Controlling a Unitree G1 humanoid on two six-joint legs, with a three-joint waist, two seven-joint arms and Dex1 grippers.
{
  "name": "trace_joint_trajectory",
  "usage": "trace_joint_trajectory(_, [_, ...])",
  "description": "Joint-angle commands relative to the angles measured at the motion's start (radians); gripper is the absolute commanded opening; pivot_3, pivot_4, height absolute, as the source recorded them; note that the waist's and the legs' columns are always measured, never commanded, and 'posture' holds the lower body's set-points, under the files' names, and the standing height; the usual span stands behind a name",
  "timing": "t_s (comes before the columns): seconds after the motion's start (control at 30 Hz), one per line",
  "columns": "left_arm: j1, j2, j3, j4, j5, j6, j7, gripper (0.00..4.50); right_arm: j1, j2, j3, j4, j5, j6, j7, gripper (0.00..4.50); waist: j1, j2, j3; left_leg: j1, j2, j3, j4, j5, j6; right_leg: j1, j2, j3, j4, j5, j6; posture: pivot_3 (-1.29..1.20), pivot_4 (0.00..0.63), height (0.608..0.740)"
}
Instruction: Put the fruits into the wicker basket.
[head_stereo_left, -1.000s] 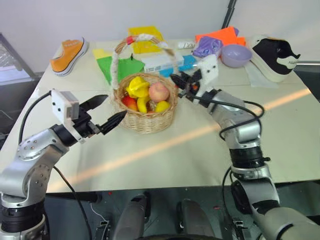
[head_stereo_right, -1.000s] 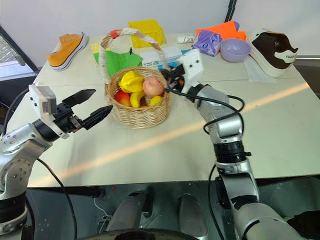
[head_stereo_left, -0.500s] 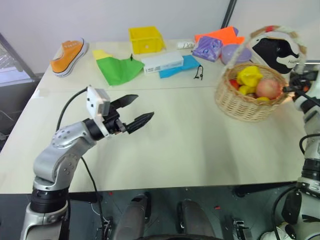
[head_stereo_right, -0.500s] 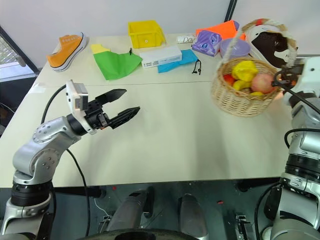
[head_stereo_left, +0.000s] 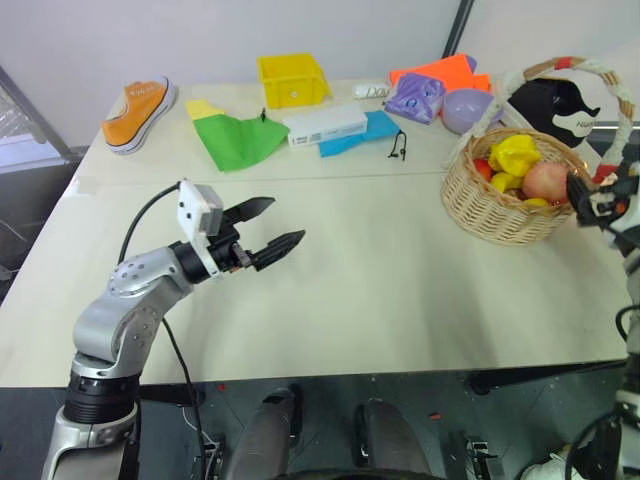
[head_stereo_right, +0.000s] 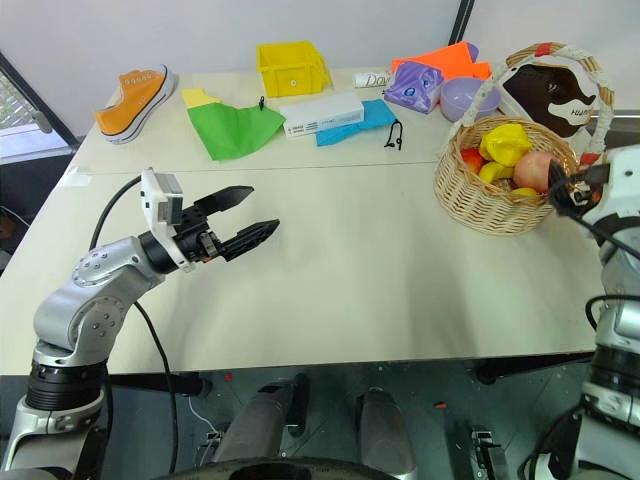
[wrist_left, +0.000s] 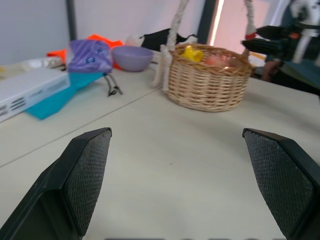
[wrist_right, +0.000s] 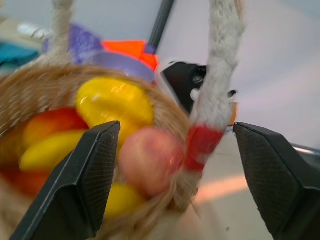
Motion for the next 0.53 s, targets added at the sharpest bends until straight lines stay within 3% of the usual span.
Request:
trace_joint_trajectory(0.03, [0.077,0.033,0.075,0.033,0.055,-0.052,0.015,4.5,0.117,0.0,-0.09,-0.14,0.12,-0.042,0.134,3.89,0.0,0.001,0.0,0.0,0.0,0.0,0.0,-0.001,0.001,0.0,0.0,0.0,0.0,0.0,0.0,0.0,0.15,0.74])
trace_joint_trajectory(0.1, [0.131,0.043,0.106,0.068,0.087,-0.084,0.028,4.5,0.201,0.001,-0.074,-0.202,0.151,-0.039,0.202,3.89,-0.004,0.001,0.0,0.001,0.0,0.0,-0.001,-0.001,0.001,0.001,0.0,0.0,-0.001,0.0,0.0,0.0,0.15,0.74])
trace_joint_trajectory(0.23, [0.23,0.042,0.161,0.133,0.154,-0.157,0.06,4.5,0.3,0.026,0.08,-0.359,0.204,0.021,0.304,3.89,-0.007,0.001,-0.001,0.002,0.001,0.0,-0.001,-0.002,0.001,0.001,-0.001,0.001,-0.001,-0.002,-0.004,0.0,0.15,0.74])
trace_joint_trajectory(0.37, [0.284,0.025,0.195,0.142,0.17,-0.18,0.092,4.5,0.24,0.087,0.241,-0.35,0.162,0.026,0.294,3.89,-0.002,0.0,-0.001,0.002,0.001,-0.001,0.0,-0.003,-0.002,-0.003,-0.001,0.001,-0.003,-0.003,-0.005,0.0,0.15,0.74])
trace_joint_trajectory(0.53, [0.34,0.01,0.214,0.109,0.182,-0.194,0.115,4.5,0.143,0.134,0.334,-0.274,0.128,0.01,0.292,3.89,0.004,0.0,-0.001,-0.001,0.0,-0.001,0.0,-0.004,-0.001,-0.005,-0.002,0.001,-0.005,-0.003,-0.005,0.0,0.15,0.74])
